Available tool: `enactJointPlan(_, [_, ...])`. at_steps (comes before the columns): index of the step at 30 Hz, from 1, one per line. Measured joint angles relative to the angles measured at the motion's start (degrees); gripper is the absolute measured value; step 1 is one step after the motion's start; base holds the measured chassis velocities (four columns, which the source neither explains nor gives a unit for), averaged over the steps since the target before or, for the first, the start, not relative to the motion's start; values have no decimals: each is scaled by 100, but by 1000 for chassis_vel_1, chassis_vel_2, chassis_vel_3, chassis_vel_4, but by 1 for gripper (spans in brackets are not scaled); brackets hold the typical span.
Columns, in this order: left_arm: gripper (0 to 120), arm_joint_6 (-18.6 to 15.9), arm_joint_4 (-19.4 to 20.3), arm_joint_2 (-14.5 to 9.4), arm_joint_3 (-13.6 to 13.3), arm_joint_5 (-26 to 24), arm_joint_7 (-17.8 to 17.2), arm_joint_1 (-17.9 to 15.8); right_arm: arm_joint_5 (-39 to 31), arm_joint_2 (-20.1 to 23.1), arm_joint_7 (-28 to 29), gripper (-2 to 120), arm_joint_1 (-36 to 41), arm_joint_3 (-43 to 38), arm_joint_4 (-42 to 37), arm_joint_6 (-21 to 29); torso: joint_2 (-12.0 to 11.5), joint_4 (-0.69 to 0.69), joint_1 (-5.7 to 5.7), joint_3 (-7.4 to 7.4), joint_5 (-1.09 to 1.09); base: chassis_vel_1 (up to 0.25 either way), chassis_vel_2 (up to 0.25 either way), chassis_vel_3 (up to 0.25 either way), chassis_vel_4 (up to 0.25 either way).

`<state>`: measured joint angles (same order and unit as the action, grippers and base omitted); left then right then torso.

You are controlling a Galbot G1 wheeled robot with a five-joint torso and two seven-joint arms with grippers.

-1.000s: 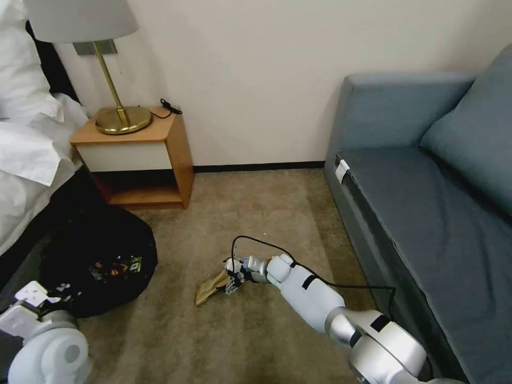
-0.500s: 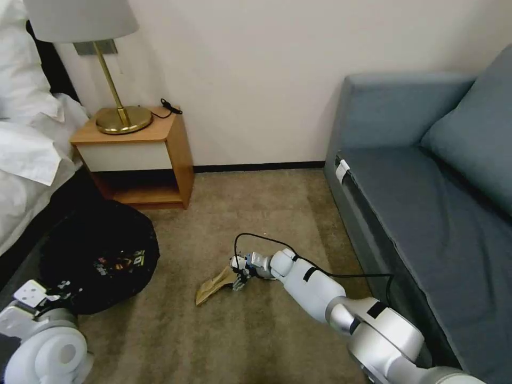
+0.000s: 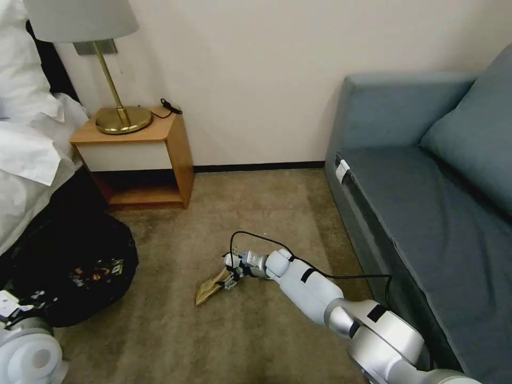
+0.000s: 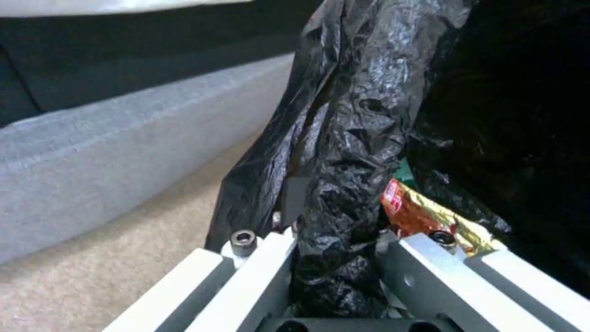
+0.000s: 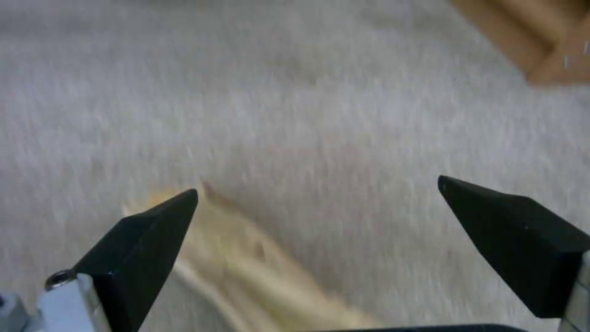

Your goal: Pick up the trash bin, then pick up the garbage on the floor and place it into the trash bin.

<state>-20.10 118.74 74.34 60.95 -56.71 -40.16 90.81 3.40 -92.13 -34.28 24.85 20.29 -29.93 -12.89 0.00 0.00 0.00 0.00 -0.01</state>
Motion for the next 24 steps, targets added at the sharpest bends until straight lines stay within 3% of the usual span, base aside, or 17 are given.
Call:
enactJointPlan(4, [0, 2, -66, -61, 41, -45, 15, -14, -293, -1, 51, 100, 49, 130, -314, 43, 0, 1, 0, 0, 0, 0, 0, 0, 0])
enactJointPlan(16, [0, 2, -100, 47, -268, 130, 140, 62, -321, 26, 517, 100, 198, 11, -586, 40, 0, 2, 0, 0, 1, 0, 0, 0, 0])
enactJointPlan(24, [0, 17, -120, 33, -329, 198, 146, 94, -286, 534, 716, 100, 323, -527, -892, 136, 0, -1, 0, 0, 1, 0, 0, 0, 0])
